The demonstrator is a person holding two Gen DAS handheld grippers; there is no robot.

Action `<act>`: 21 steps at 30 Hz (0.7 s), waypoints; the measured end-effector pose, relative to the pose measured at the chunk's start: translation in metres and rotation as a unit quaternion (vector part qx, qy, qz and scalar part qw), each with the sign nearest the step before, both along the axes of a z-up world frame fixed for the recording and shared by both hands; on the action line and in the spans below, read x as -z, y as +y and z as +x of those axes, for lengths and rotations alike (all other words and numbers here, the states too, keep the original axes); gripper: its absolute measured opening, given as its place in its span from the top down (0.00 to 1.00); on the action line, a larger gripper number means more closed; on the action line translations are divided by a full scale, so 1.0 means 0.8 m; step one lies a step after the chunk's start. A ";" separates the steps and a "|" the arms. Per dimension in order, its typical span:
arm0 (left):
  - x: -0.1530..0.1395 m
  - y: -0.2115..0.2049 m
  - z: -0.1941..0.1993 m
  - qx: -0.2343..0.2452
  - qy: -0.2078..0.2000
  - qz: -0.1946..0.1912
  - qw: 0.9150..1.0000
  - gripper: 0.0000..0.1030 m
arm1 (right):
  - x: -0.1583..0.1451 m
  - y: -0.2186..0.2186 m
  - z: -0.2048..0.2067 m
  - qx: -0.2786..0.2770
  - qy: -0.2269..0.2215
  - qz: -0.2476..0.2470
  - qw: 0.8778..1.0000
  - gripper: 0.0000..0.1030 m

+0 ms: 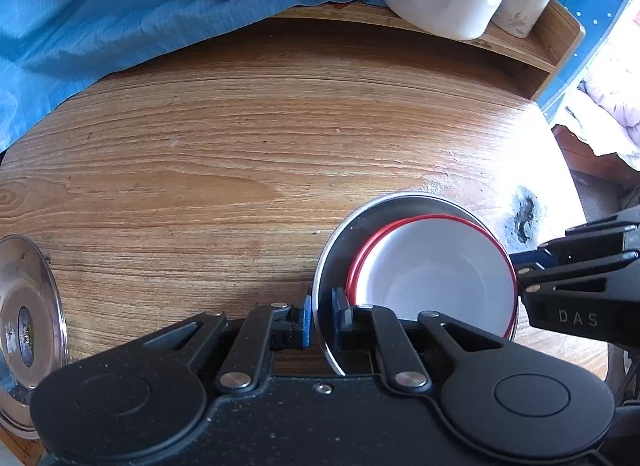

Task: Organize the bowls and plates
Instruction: 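Close both grippers on the steel bowl's rim, then lift the steel bowl stack with both grippers and carry it toward the steel plates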

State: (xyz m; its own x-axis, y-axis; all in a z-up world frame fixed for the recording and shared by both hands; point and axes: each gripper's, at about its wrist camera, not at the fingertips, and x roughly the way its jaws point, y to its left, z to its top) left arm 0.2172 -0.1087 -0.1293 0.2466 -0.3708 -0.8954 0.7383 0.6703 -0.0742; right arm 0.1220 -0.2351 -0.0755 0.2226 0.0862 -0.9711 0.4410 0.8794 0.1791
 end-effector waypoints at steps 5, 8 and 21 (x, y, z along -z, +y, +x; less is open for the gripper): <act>-0.001 -0.001 -0.002 -0.008 -0.005 0.005 1.000 0.90 | 0.003 -0.009 -0.006 0.028 -0.008 0.020 0.999 0.84; -0.001 -0.003 -0.005 -0.009 -0.011 0.008 1.000 0.90 | 0.006 -0.017 -0.012 0.052 -0.015 0.040 0.998 0.84; -0.001 -0.008 -0.010 -0.022 -0.023 0.017 0.999 0.89 | 0.018 -0.026 -0.016 0.090 -0.009 0.063 0.994 0.76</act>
State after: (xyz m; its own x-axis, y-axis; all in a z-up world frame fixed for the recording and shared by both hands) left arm 0.2091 -0.1152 -0.1289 0.3032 -0.3274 -0.8949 0.7099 0.7041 -0.0172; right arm 0.1096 -0.2557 -0.0900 0.2621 0.1650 -0.9508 0.5844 0.7569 0.2925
